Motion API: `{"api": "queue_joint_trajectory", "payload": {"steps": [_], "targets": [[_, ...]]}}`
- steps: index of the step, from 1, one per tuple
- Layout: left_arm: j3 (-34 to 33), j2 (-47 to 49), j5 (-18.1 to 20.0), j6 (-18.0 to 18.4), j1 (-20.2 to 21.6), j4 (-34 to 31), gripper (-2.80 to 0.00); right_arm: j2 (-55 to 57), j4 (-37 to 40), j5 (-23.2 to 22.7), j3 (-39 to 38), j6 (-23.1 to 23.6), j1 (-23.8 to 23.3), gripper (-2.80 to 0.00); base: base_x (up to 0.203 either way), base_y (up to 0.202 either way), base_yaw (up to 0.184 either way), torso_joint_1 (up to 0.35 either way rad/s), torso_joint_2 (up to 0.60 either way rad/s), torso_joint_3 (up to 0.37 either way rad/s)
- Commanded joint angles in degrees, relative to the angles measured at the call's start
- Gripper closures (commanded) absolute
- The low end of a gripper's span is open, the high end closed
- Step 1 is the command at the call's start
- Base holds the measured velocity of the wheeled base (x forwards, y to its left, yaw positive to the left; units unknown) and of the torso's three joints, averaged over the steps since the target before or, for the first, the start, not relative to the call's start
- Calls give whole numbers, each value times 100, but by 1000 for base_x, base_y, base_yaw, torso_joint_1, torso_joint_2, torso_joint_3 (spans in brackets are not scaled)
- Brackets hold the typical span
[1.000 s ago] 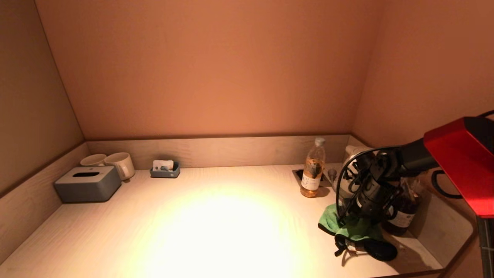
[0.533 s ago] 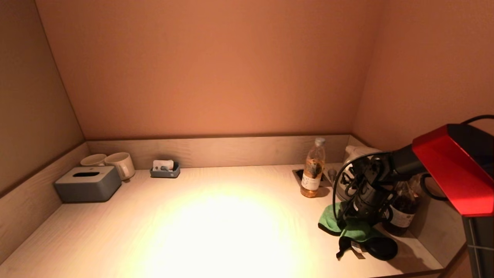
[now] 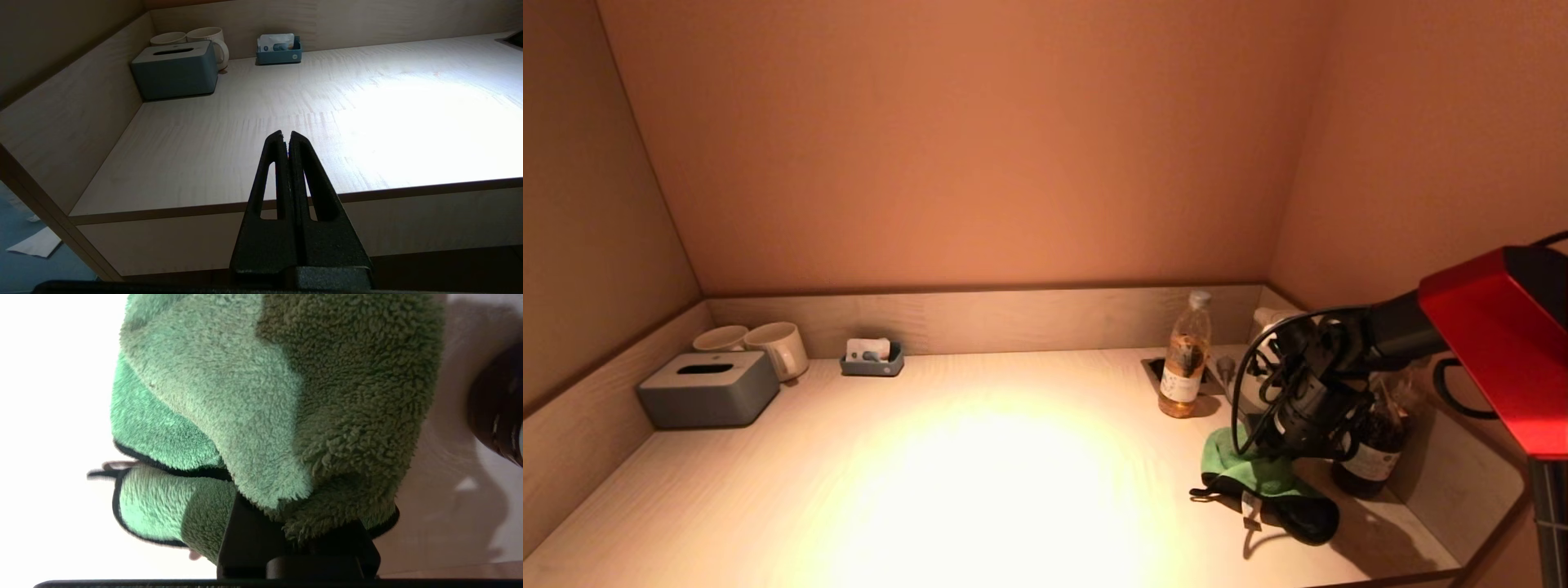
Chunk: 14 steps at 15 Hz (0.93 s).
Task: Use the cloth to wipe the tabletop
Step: Pick up the tablecloth, then sweep the stains on the table
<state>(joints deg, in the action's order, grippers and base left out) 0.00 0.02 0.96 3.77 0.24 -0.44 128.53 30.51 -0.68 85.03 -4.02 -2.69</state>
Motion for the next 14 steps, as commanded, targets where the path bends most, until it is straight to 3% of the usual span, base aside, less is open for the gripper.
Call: {"api": "queue_joint_trajectory", "payload": {"steps": [1, 6, 10, 14], "targets": [[0, -2, 0, 1, 2, 0, 0, -416, 68, -189, -26, 2, 3, 0, 0, 0, 0, 0, 0, 0], [0, -2, 0, 9, 2, 0, 0, -1336, 445, -933, -30, 48, 183, 0, 0, 0, 0, 0, 0, 0], [0, -2, 0, 1, 2, 0, 0, -2197, 638, -1155, 93, 59, 1077, 0, 0, 0, 0, 0, 0, 0], [0, -2, 0, 9, 2, 0, 0, -1992, 809, -1153, 674, 51, 1920, 0, 0, 0, 0, 0, 0, 0]]}}
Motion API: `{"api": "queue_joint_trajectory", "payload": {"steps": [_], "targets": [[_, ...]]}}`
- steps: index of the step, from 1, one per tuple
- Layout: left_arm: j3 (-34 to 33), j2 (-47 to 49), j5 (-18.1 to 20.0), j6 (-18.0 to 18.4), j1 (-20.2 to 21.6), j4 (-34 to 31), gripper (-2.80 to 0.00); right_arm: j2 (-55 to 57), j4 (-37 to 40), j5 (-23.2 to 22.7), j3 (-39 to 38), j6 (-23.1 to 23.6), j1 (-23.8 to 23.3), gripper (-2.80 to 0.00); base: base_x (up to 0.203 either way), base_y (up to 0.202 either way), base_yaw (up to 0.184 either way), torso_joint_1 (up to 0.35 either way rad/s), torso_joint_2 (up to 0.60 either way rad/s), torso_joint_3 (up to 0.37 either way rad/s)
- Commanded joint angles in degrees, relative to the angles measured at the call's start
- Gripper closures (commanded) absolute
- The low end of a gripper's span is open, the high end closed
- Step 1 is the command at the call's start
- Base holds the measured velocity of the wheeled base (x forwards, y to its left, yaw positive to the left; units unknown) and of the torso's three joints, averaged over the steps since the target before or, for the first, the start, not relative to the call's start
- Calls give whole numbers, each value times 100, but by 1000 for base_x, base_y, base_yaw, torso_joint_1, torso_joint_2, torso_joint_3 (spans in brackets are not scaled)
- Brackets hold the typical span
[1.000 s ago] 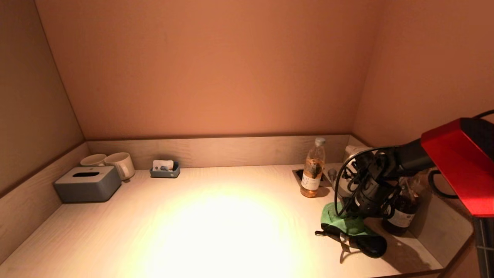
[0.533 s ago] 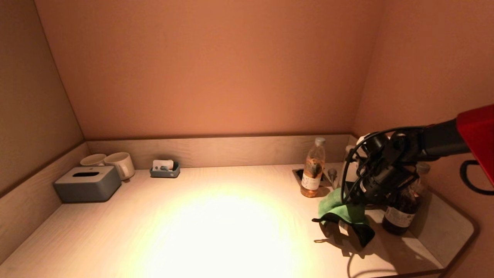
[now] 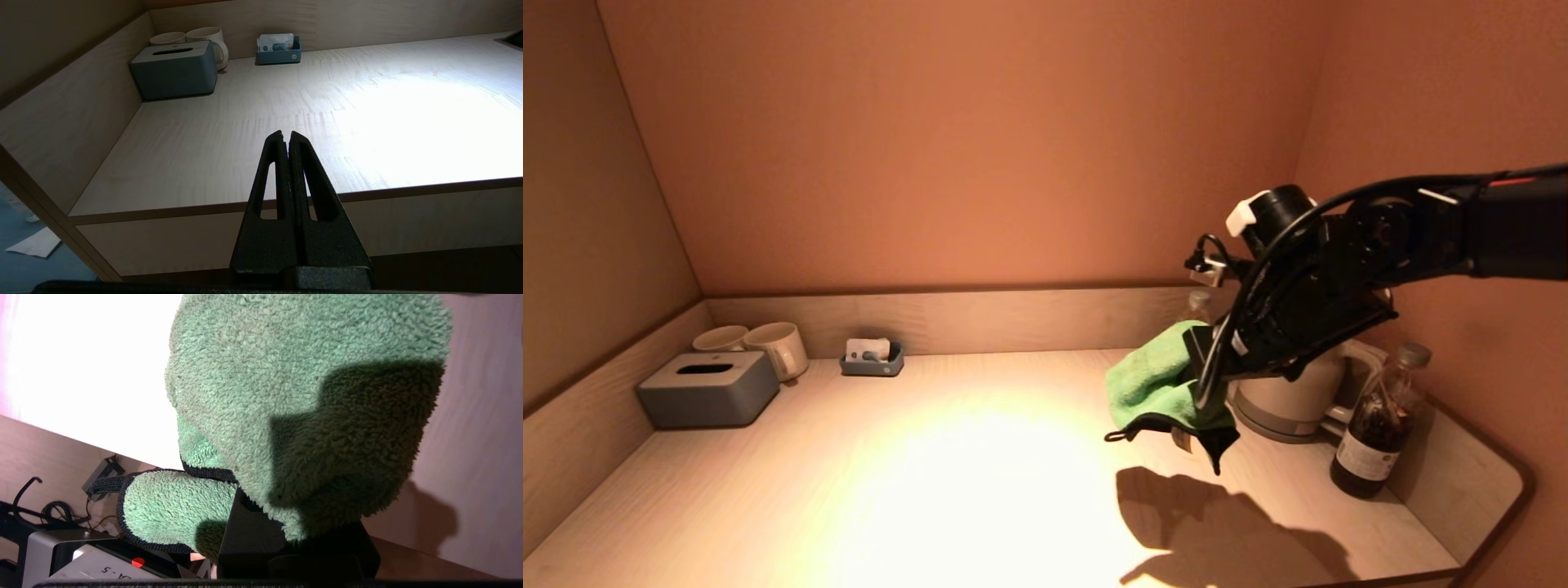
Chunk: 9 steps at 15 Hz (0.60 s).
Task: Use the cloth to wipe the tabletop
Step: Sweep the stains on the table
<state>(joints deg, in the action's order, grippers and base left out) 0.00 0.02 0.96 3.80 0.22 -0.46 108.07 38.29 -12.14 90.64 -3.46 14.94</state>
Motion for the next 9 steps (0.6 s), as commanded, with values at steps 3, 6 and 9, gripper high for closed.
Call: {"api": "queue_joint_trajectory", "payload": {"steps": [3, 6, 9], "targets": [[0, -2, 0, -2, 4, 2, 0, 490, 94, 10, 559, -14, 538, 0, 0, 0, 0, 0, 0, 0], [0, -2, 0, -2, 4, 2, 0, 1172, 123, 15, 1071, -33, 963, 0, 0, 0, 0, 0, 0, 0], [0, -2, 0, -2, 4, 2, 0, 1862, 135, 53, 1676, -133, 1240, 0, 0, 0, 0, 0, 0, 0]]}}
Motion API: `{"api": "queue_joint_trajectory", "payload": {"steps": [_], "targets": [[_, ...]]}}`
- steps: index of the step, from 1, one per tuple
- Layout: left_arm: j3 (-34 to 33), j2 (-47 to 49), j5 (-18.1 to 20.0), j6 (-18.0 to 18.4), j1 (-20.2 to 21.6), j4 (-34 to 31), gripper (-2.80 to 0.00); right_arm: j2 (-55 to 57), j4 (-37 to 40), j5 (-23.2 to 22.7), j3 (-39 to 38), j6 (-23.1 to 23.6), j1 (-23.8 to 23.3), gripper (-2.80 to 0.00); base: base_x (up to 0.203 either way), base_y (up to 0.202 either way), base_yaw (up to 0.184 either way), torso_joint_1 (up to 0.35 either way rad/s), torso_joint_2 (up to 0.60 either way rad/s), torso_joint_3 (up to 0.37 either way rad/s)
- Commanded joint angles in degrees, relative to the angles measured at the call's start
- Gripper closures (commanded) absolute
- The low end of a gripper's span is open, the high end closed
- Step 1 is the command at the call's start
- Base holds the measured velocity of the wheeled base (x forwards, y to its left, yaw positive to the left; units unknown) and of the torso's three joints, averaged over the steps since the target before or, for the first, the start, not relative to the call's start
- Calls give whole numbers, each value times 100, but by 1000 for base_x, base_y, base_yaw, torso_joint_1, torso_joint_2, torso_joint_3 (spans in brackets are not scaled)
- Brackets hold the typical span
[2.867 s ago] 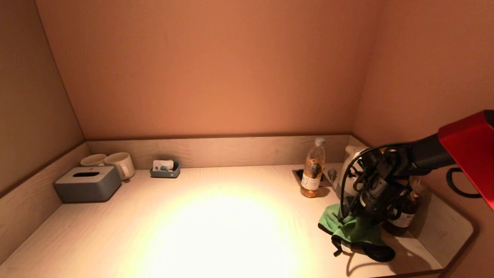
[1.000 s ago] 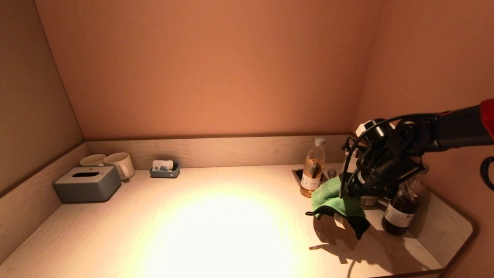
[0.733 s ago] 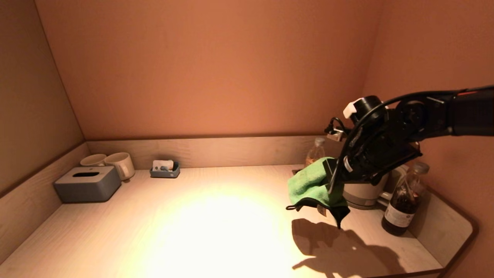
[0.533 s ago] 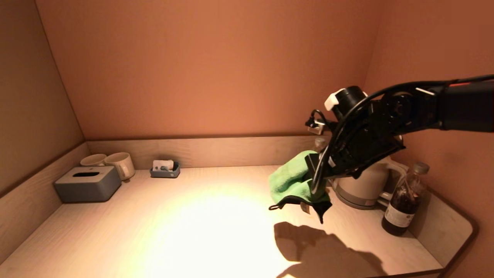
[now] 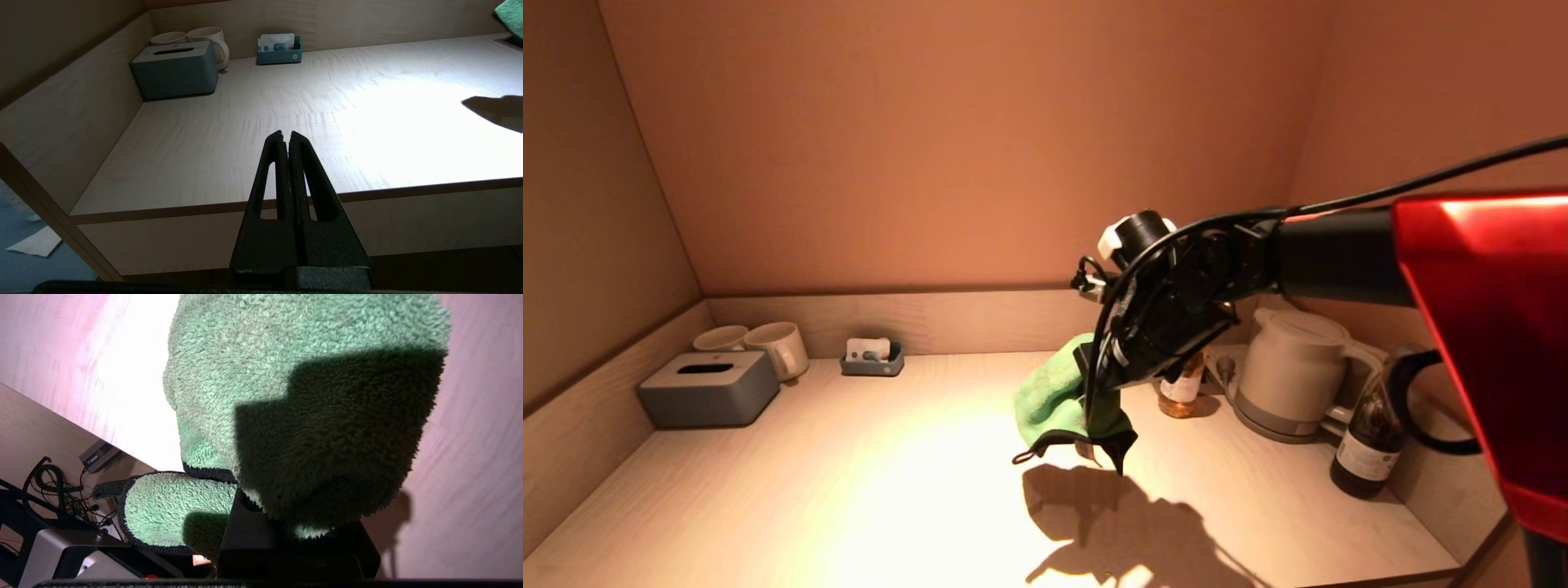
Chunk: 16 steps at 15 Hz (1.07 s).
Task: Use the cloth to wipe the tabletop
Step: Sweep the stains on the table
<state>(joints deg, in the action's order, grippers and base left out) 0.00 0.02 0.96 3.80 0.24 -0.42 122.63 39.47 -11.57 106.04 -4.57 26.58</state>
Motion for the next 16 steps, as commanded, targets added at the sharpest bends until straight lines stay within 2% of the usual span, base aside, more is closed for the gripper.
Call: {"api": "queue_joint_trajectory", "payload": {"steps": [1, 6, 11, 16], "targets": [[0, -2, 0, -2, 2, -2, 0, 632, 21, 23, 330, -50, 172, 0, 0, 0, 0, 0, 0, 0], [0, -2, 0, -2, 2, -2, 0, 1208, -226, 188, 461, 14, 491, 0, 0, 0, 0, 0, 0, 0], [0, -2, 0, -2, 2, -2, 0, 1290, -315, 191, 458, 18, 649, 0, 0, 0, 0, 0, 0, 0], [0, -2, 0, -2, 2, -2, 0, 1393, -1248, 200, 452, 26, 901, 0, 0, 0, 0, 0, 0, 0]]}}
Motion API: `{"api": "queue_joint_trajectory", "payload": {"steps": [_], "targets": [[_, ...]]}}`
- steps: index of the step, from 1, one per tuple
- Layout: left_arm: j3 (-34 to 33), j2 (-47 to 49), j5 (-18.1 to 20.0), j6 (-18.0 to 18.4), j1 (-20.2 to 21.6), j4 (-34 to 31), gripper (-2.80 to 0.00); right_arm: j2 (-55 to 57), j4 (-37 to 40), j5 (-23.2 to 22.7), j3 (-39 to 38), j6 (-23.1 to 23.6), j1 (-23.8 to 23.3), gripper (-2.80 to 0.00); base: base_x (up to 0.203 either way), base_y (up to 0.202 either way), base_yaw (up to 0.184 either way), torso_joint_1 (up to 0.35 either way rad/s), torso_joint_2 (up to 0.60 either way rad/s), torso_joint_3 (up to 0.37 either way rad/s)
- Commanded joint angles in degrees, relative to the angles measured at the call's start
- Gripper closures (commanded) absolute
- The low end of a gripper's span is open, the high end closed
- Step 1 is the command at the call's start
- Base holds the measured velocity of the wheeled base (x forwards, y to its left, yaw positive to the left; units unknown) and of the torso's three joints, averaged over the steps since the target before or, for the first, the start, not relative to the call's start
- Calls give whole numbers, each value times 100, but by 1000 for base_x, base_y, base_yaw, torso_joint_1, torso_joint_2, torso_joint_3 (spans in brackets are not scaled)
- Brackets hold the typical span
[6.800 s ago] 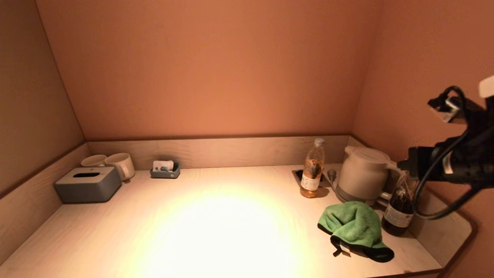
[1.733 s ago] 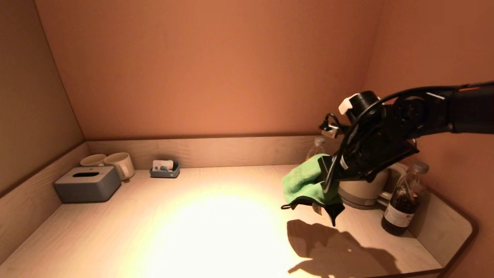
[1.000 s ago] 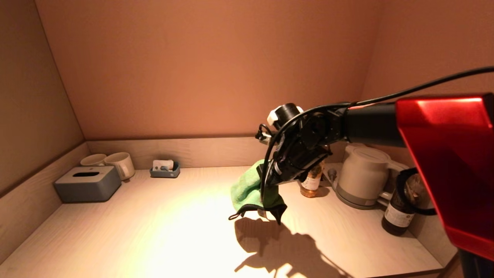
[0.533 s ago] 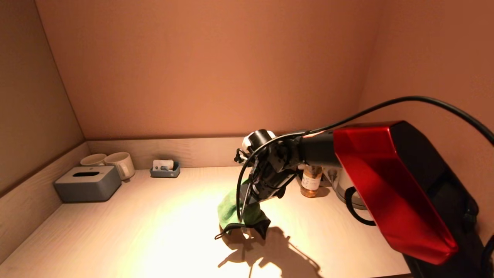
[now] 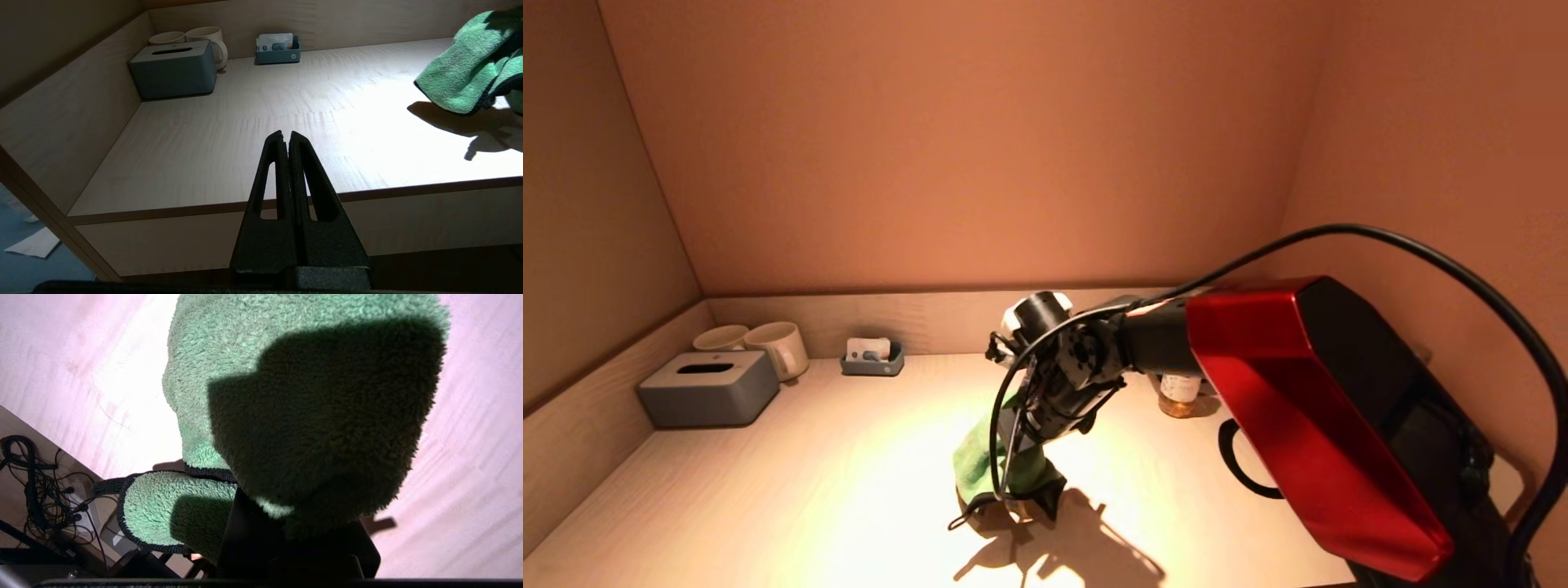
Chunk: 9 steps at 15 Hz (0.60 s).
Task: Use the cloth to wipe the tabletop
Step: Sweep the stains on the table
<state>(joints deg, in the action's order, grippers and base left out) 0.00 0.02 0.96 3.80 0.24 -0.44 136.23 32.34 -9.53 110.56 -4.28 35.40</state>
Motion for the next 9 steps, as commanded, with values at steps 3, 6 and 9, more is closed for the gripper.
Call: {"api": "queue_joint_trajectory", "payload": {"steps": [3, 6, 9], "targets": [[0, -2, 0, -2, 2, 0, 0, 245, -1404, 165, 1, 60, 237, 0, 0, 0, 0, 0, 0, 0], [0, -2, 0, -2, 2, 0, 0, 479, -2043, 343, 1, 174, 375, 0, 0, 0, 0, 0, 0, 0], [0, -2, 0, -2, 2, 0, 0, 736, -2817, 436, 1, 247, 549, 0, 0, 0, 0, 0, 0, 0]]}}
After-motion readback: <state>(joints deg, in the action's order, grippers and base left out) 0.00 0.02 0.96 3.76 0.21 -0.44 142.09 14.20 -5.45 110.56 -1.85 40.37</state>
